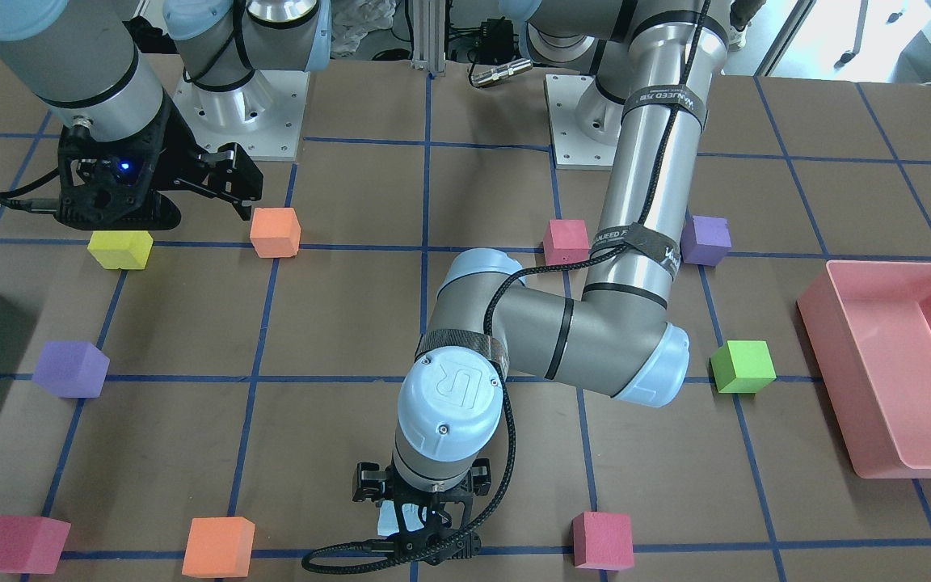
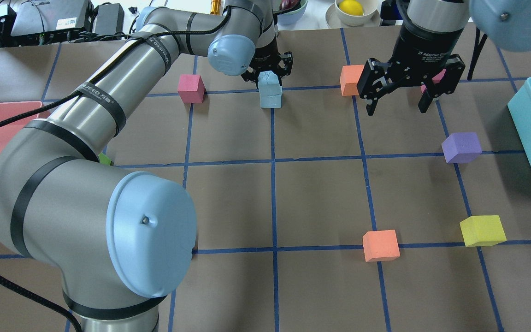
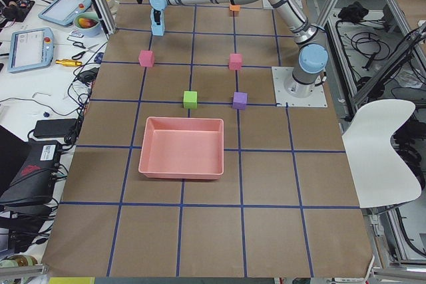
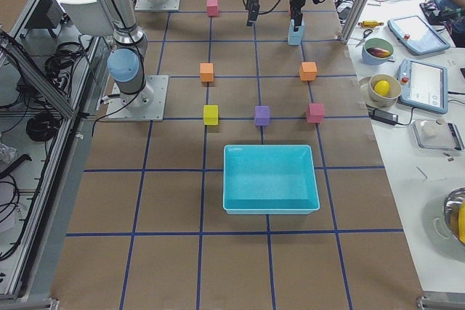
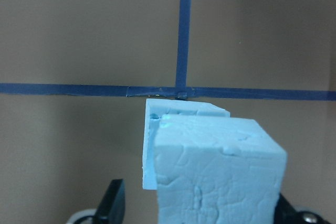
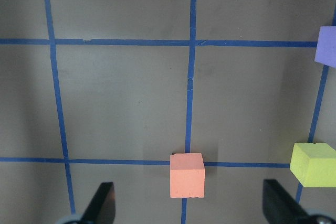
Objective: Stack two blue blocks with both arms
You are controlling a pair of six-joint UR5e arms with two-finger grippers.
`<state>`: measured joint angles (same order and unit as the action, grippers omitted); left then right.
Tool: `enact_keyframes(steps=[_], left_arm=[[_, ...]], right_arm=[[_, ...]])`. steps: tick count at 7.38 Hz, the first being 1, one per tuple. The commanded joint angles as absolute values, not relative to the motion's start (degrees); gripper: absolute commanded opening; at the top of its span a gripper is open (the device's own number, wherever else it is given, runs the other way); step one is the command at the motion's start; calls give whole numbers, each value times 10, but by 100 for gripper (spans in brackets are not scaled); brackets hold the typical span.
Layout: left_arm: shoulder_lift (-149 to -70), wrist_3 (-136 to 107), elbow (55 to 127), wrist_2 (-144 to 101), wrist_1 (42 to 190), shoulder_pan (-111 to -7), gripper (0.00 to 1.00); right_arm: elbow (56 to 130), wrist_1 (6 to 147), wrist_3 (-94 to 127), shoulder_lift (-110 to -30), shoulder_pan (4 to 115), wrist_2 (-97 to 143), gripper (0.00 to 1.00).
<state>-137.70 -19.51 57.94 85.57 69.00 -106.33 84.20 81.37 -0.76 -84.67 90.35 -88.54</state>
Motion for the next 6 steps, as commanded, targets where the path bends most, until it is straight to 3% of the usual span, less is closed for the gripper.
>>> enact_keyframes(steps=[1,6], left_arm=[[-1376,-193,580,855,686,-1063,100],[-1316,-186,577,856,749,-1049,100]], right_arm=[[841,816,-10,-847,884,-886,100],[842,811,-8,-848,882,-897,100]])
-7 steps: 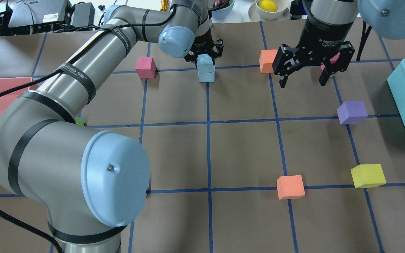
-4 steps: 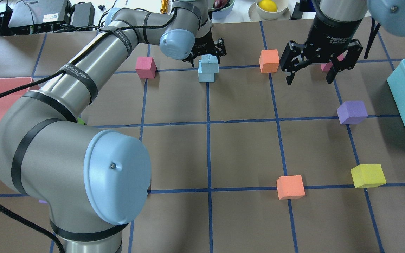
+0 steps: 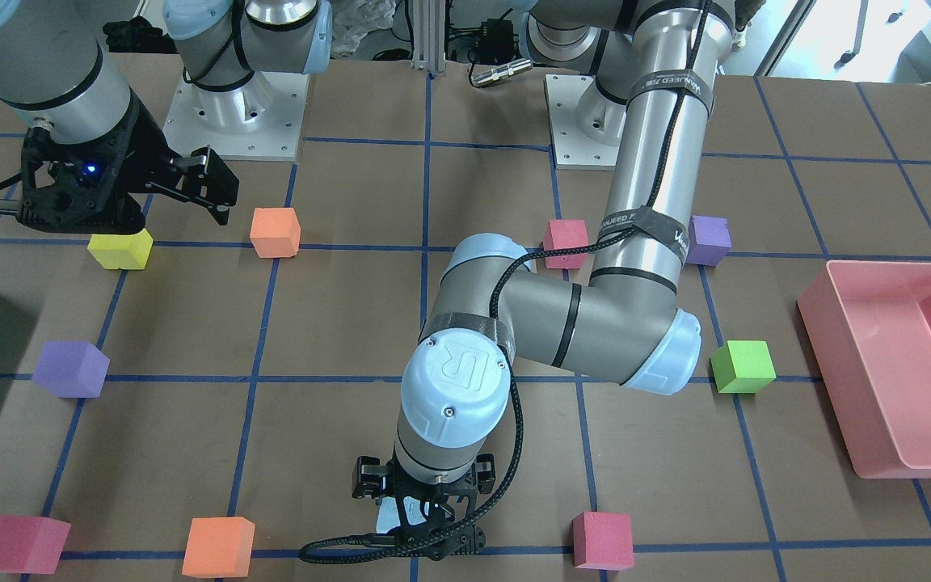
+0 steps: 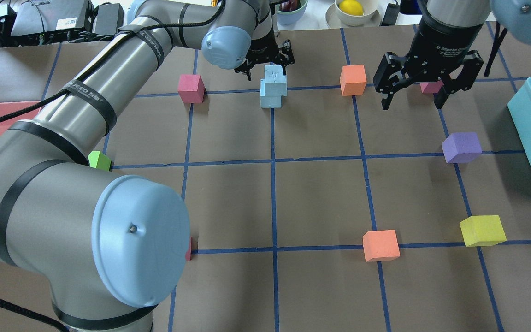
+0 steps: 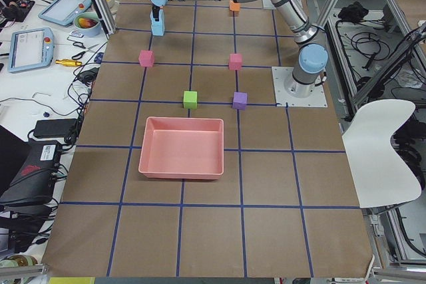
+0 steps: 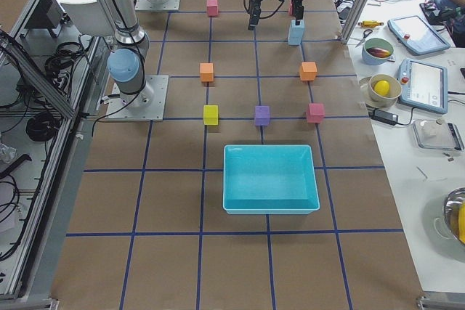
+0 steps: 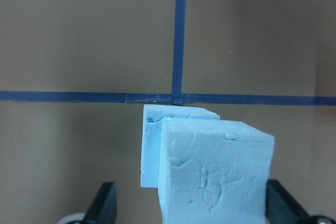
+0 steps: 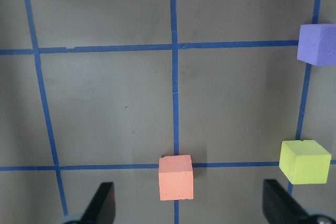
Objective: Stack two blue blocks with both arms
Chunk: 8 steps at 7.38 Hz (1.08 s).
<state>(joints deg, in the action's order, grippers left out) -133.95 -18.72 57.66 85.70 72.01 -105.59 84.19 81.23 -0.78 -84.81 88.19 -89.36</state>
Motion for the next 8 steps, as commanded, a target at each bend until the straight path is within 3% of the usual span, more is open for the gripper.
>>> enact_keyframes(steps=[1,6,8], left_arm=[[-1290,-181,577,858,778,-1045,100],[-1109,10,597,866,1059,-926,100],[-1002,6,675,894,1096,-922,100]], right_arm=[[842,809,-7,-849,882,-897,100],[843,809,-6,-850,882,-897,100],[843,808,-5,-851,882,-897,100]])
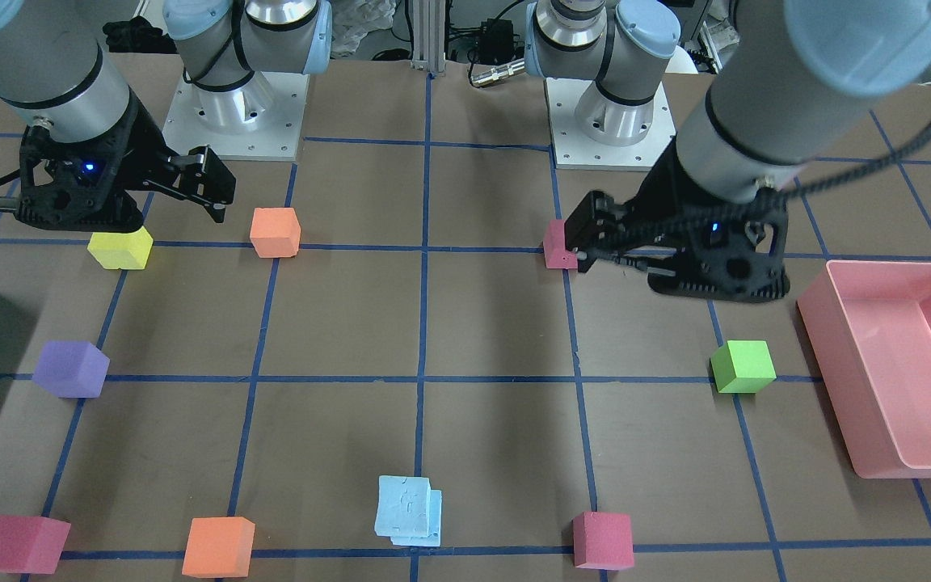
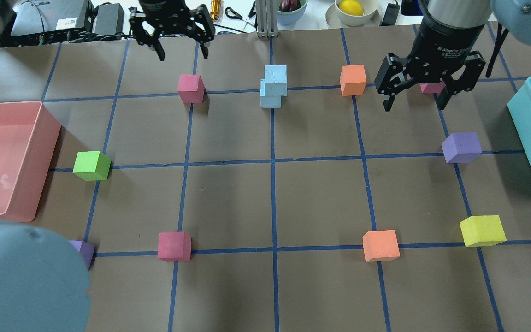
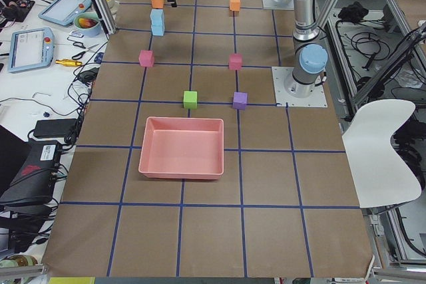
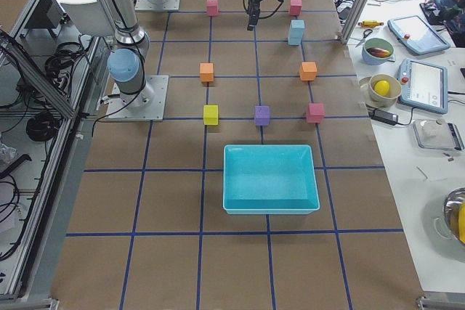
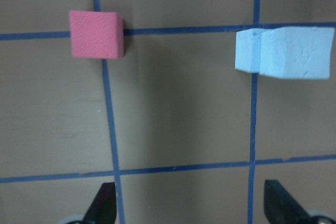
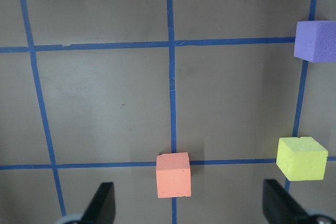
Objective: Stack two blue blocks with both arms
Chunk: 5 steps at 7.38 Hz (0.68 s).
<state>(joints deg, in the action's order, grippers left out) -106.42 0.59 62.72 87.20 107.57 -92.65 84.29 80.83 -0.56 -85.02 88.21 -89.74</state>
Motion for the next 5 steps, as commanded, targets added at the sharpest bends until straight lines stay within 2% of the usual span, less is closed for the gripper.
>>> enact_keyframes(steps=[1,2,3,5], left_arm=[[-962,9,740,914,1064,-904,100],[-939,11,794,910,991,-876,100],[-920,4,833,903,980,-875,100],[-912,4,855,909,911,-878,100]], right_arm=[[843,808,-5,-851,882,-897,100],[843,807,-4,-852,883,-897,100],[844,807,-6,-852,882,-897,100],[848,809,-5,-852,882,-897,100]])
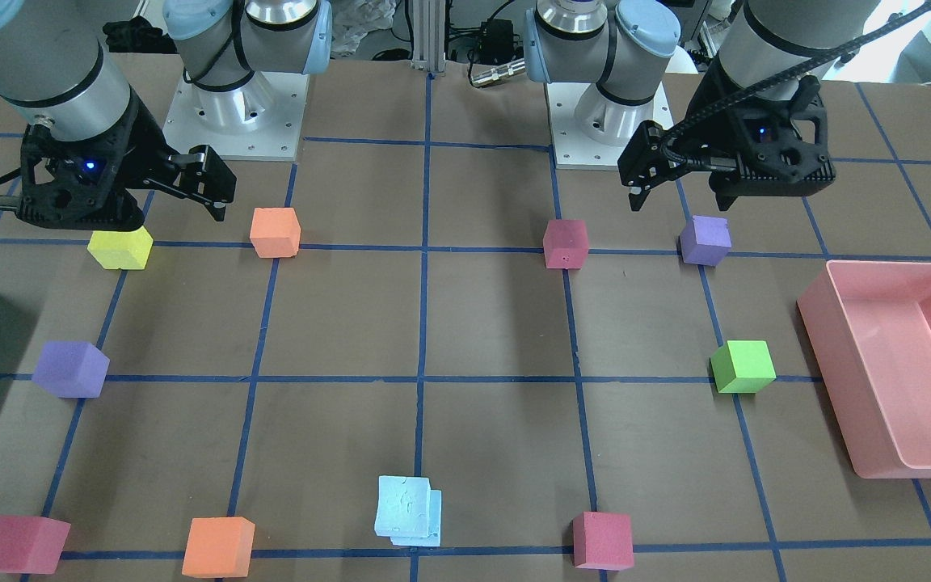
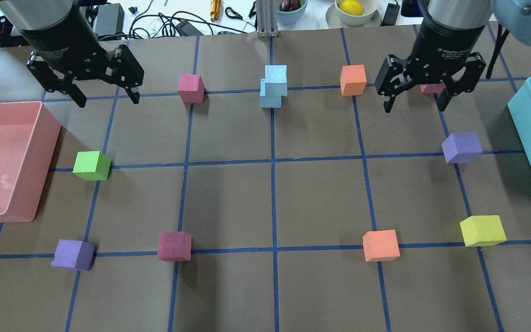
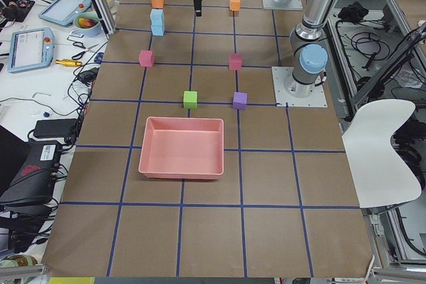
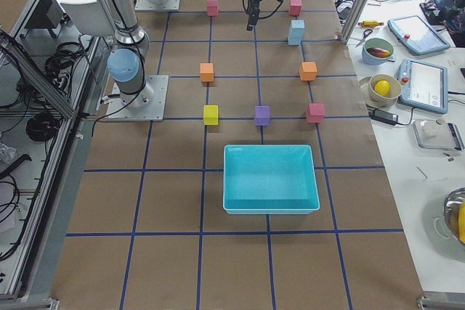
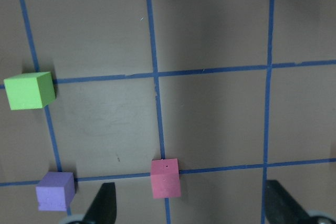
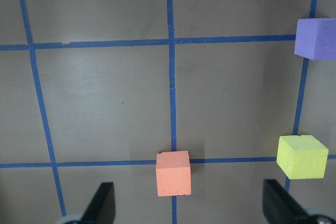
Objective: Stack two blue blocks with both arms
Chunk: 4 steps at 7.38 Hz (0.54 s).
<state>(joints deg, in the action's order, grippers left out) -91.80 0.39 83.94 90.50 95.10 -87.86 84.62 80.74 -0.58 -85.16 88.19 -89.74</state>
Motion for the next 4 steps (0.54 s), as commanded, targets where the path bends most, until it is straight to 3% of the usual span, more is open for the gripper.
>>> enact_keyframes(steps=[1,4], left_arm=[[-918,2,851,902,909,-878,100],[-913,-23,851,904,911,-879,100]], right_arm=[[848,813,-5,-852,882,-896,100],[848,809,-5,-852,882,-897,100]])
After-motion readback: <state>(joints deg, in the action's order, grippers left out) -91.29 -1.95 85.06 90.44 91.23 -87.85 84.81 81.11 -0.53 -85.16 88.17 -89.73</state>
